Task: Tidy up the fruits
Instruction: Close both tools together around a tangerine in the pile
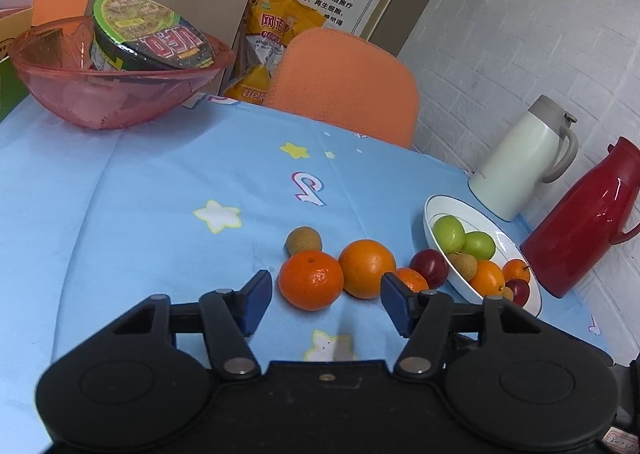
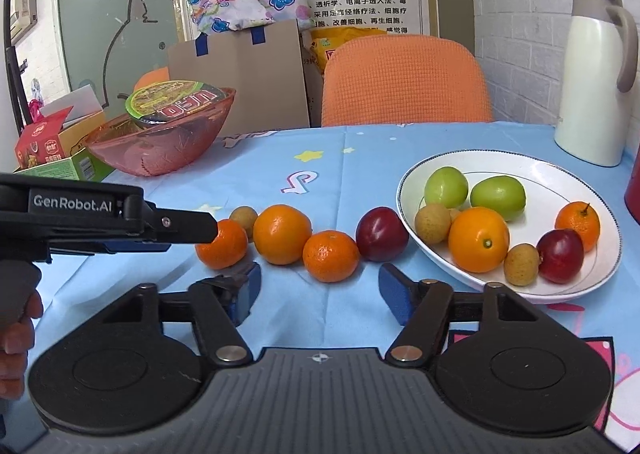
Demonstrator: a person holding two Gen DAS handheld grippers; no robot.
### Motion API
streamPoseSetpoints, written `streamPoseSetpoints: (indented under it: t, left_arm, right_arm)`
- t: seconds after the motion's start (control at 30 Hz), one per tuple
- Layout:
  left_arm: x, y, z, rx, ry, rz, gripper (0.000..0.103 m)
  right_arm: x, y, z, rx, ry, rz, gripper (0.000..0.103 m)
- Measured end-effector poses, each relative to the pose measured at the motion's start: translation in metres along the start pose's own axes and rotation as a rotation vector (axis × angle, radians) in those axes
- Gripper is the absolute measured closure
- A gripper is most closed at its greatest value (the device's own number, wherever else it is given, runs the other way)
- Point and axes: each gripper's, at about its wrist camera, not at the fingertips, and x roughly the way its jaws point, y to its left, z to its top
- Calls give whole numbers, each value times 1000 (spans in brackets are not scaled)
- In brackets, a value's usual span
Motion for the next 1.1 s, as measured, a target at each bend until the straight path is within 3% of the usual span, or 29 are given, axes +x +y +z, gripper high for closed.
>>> streamPoseSetpoints:
  t: [0.27, 0.4, 0.8, 1.1]
  left_arm:
    - [17, 3, 3, 1, 29, 3, 33]
    - [23, 5, 4, 1, 43, -2, 44]
    - [34, 9, 2, -12, 54, 4, 42]
    - [24, 2, 0, 5, 56, 21, 43]
  right_arm:
    - [16, -5, 5, 28, 13, 0, 12]
    - [22, -7, 5, 32, 19, 4, 16]
    - [34, -14, 4, 76, 33, 19, 36]
    - [22, -11, 0, 51, 25, 26, 38]
